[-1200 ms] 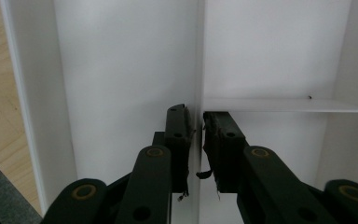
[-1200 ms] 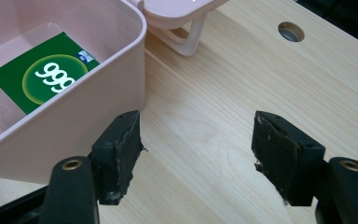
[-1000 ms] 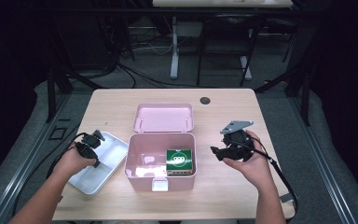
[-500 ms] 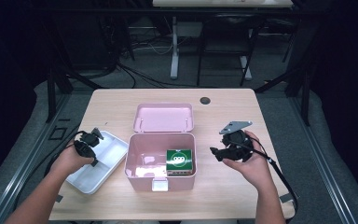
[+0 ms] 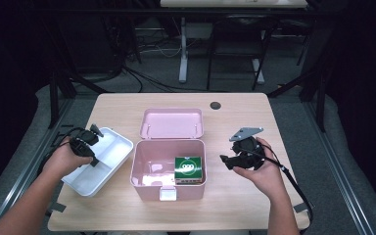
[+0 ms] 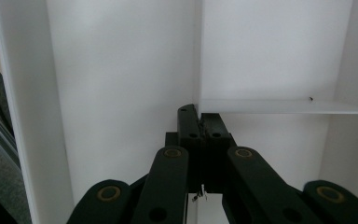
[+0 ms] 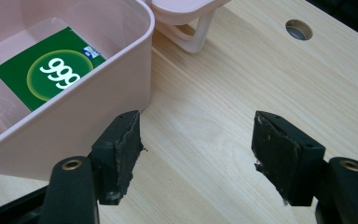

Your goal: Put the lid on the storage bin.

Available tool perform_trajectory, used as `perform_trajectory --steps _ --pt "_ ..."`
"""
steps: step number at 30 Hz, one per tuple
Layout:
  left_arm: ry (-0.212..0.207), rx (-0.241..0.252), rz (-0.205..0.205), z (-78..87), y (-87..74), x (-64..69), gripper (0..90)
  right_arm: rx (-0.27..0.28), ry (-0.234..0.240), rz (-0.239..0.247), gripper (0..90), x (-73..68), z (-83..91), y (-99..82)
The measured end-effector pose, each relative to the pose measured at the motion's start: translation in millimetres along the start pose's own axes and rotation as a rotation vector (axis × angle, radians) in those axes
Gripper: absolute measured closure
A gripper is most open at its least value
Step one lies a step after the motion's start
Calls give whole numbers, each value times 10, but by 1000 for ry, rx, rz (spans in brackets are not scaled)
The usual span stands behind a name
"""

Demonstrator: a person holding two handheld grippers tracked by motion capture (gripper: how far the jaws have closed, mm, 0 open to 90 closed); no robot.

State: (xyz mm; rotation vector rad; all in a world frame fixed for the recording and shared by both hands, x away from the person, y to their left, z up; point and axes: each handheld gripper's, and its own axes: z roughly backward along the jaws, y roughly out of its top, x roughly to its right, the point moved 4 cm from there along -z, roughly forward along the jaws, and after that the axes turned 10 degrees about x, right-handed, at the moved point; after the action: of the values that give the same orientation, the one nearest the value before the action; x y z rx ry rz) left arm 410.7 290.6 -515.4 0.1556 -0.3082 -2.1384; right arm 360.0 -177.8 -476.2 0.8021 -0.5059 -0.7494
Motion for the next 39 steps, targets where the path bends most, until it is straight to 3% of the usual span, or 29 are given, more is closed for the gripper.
perform_trajectory --steps 16,20,31,39 --pt "14 39 -94 559 135 53 893 -1 1 -1 325 -5 -10 0" --pt "12 43 -118 633 168 88 893 2 3 -3 325 -9 -8 5" --pt "12 24 -254 777 308 320 893 -6 8 -1 325 -14 -20 -2" --pt "3 42 -352 807 441 512 893 8 20 -7 325 -29 -11 9"
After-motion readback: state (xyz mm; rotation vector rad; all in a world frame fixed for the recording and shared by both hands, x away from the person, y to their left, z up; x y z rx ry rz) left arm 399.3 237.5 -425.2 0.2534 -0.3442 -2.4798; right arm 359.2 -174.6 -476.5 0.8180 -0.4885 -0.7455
